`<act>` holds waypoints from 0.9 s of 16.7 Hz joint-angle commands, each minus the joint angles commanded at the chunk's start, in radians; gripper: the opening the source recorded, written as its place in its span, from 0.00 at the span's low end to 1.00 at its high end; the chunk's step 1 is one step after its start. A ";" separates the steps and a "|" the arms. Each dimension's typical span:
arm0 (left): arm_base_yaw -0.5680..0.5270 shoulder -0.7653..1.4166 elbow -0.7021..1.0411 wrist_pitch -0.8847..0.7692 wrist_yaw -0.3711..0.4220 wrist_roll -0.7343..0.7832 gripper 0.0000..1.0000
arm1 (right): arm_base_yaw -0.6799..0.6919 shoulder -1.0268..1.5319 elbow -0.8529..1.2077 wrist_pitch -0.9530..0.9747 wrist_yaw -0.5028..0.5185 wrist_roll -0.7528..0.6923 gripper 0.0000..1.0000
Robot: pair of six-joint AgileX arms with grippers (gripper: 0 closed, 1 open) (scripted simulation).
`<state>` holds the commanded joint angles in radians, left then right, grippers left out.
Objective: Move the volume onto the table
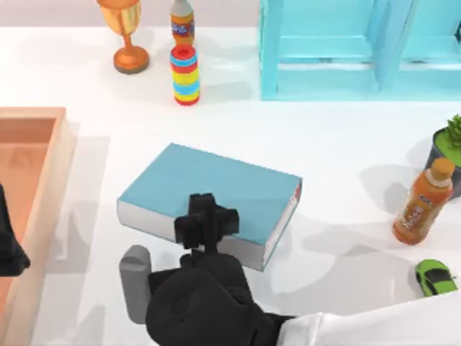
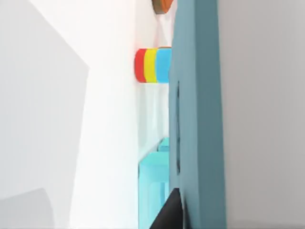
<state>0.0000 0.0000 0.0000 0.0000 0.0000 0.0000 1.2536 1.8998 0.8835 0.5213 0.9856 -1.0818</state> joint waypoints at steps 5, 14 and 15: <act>0.000 0.000 0.000 0.000 0.000 0.000 1.00 | -0.001 0.074 -0.023 0.097 0.002 0.001 0.00; 0.000 0.000 0.000 0.000 0.000 0.000 1.00 | 0.000 0.092 -0.028 0.119 0.001 0.000 0.30; 0.000 0.000 0.000 0.000 0.000 0.000 1.00 | 0.000 0.092 -0.028 0.119 0.001 0.000 0.38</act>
<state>0.0000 0.0000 0.0000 0.0000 0.0000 0.0000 1.2537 1.9916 0.8551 0.6407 0.9869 -1.0817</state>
